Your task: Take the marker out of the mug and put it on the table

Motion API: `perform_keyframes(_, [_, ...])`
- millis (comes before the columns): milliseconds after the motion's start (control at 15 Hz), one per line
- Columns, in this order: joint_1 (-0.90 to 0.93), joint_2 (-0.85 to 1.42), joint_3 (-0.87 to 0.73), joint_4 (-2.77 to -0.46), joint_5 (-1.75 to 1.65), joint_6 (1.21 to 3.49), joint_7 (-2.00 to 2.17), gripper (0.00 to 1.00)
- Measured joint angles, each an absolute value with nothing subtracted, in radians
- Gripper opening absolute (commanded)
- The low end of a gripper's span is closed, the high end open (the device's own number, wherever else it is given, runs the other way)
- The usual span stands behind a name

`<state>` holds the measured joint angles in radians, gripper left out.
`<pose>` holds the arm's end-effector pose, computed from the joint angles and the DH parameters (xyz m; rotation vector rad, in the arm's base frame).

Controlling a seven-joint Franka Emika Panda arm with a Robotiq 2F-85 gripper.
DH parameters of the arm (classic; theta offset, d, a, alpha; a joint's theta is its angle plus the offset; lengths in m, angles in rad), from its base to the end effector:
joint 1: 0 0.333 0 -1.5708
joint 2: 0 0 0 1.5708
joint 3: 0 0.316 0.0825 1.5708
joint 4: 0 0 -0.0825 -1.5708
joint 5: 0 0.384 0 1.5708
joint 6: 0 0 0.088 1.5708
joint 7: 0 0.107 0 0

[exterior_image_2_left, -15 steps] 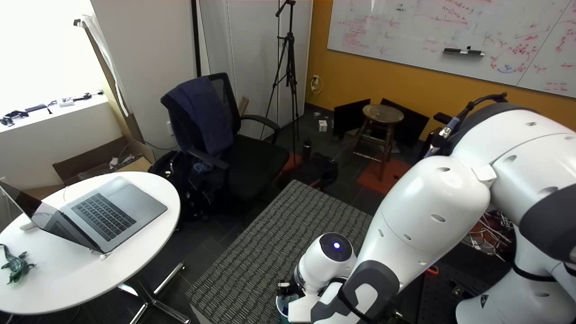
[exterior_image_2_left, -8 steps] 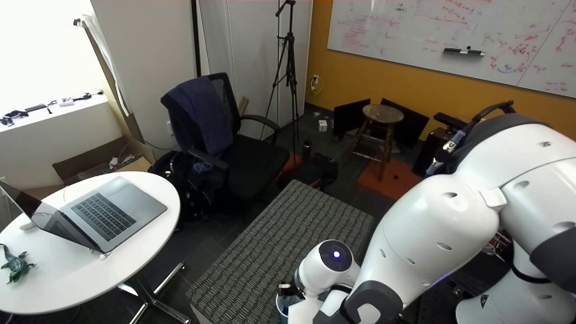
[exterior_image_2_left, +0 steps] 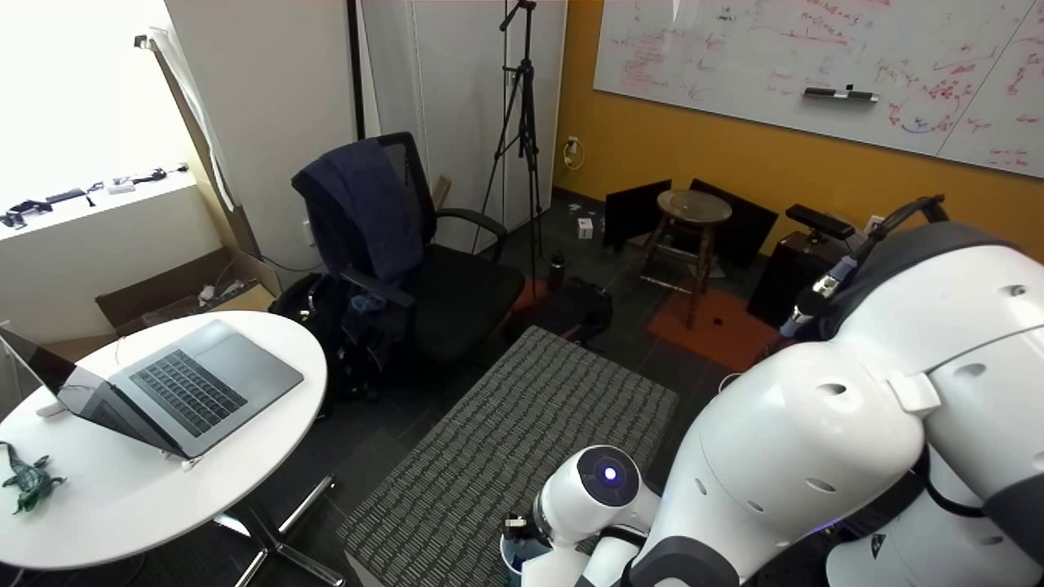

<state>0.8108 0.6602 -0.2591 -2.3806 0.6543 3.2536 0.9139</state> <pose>0.4452 0.1861 0.0906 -2.6945 1.3881 -0.4512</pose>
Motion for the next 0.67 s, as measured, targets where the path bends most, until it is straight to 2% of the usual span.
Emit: perform_keyframes(667, [0.898, 0.688, -0.329, -2.379, 0.654, 3.238, 0.97, 0.55])
